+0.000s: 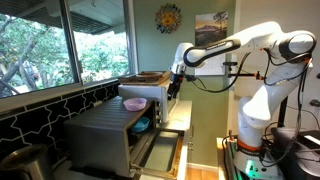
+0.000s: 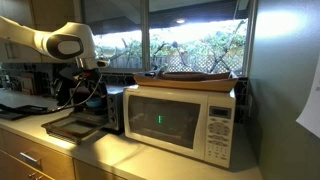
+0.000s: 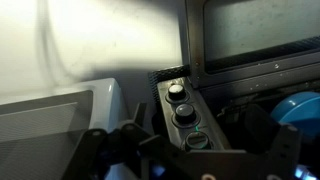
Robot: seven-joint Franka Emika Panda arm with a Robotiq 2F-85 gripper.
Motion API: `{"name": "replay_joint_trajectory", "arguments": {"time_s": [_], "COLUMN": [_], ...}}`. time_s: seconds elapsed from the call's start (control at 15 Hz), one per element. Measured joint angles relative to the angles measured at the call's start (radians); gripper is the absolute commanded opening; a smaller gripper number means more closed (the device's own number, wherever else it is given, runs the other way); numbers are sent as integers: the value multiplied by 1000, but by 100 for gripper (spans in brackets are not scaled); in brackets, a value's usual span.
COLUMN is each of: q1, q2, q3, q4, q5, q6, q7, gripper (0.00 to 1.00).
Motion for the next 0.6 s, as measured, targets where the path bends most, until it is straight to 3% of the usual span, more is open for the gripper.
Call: {"name": "replay_joint_trajectory", "arguments": {"time_s": [0.6], "q1": [17], "q2": [1], "q3": [30], "q4": [-1], "q5": [36], "q6": [4], "q7": [14], "gripper": [100]}}
